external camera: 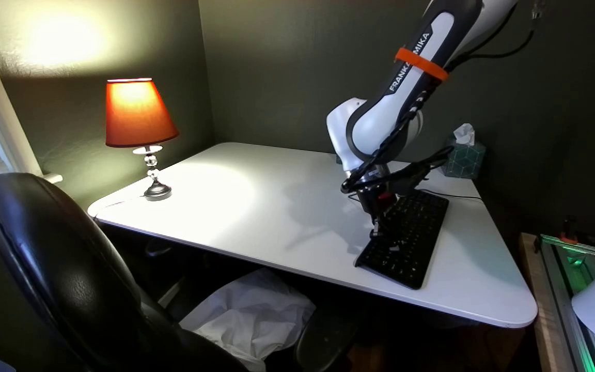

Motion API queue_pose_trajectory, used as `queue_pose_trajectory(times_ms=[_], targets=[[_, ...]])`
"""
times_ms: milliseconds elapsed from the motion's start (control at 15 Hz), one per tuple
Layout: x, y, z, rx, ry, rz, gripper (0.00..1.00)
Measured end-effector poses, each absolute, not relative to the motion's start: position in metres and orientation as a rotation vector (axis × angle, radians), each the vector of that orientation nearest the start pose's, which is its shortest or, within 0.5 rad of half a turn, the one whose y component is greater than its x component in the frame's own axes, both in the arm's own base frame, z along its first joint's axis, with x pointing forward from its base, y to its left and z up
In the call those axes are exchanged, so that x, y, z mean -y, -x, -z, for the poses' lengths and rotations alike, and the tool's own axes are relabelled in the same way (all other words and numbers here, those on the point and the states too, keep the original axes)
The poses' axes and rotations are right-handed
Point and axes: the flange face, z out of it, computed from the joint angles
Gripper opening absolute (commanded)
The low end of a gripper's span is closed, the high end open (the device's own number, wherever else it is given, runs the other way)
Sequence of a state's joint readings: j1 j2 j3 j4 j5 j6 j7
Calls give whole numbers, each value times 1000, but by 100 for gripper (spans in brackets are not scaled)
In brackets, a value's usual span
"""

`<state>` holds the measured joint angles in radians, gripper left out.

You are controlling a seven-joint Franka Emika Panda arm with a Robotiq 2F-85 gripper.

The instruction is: Press one of the buttons on the left side of the keyboard

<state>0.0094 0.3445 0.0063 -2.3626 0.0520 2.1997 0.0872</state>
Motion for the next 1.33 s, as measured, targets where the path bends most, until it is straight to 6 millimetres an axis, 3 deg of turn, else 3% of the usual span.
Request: queue_pose_trajectory(times_ms=[1333], targets=[[-9,-454,-143,-169,3017,-827,0]])
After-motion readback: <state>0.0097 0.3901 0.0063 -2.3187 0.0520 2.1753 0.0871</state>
